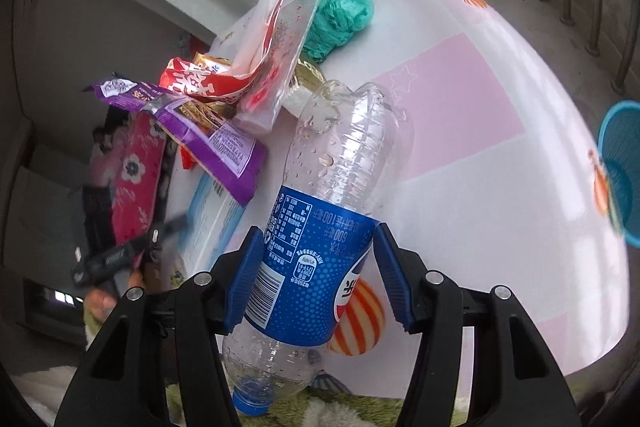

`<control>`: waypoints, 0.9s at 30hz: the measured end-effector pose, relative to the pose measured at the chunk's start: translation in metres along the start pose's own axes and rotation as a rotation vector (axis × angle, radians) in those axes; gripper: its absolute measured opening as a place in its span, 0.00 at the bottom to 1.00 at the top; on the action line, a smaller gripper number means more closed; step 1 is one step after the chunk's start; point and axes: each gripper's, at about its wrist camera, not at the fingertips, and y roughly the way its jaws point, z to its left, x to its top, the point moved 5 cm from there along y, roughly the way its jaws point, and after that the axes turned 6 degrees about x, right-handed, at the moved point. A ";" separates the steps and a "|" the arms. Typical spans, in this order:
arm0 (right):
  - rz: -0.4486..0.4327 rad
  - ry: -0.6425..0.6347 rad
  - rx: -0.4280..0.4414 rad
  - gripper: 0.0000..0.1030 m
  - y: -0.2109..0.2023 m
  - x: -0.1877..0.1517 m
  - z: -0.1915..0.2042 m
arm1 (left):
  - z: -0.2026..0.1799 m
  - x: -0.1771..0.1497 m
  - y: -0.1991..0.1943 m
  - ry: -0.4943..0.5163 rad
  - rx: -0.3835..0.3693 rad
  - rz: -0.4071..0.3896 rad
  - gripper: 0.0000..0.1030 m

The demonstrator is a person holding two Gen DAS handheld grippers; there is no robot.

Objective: Collect trash
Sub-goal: 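Carry the bottle and box to the blue wastebasket and release both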

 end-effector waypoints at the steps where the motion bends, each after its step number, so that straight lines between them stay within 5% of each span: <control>1: 0.002 -0.013 -0.016 0.54 0.000 0.004 0.001 | -0.007 -0.009 0.003 0.004 -0.029 0.025 0.50; 5: 0.007 -0.057 -0.100 0.62 -0.002 0.011 0.005 | -0.032 -0.031 0.010 -0.003 -0.038 0.034 0.57; 8: -0.011 -0.079 -0.156 0.67 -0.006 0.007 0.007 | -0.040 -0.032 0.004 -0.007 0.042 -0.045 0.65; 12: 0.021 -0.028 -0.101 0.69 0.002 -0.012 0.007 | -0.056 -0.034 0.002 0.032 0.151 -0.113 0.76; 18: 0.059 -0.019 -0.103 0.63 0.016 -0.028 0.007 | -0.073 -0.020 0.028 0.122 0.349 -0.124 0.77; 24: 0.042 -0.034 -0.172 0.63 0.004 -0.024 -0.001 | -0.079 -0.010 0.050 0.115 0.402 -0.136 0.76; 27: 0.032 -0.038 -0.163 0.63 0.004 -0.028 0.000 | -0.081 -0.019 0.051 0.128 0.408 -0.135 0.68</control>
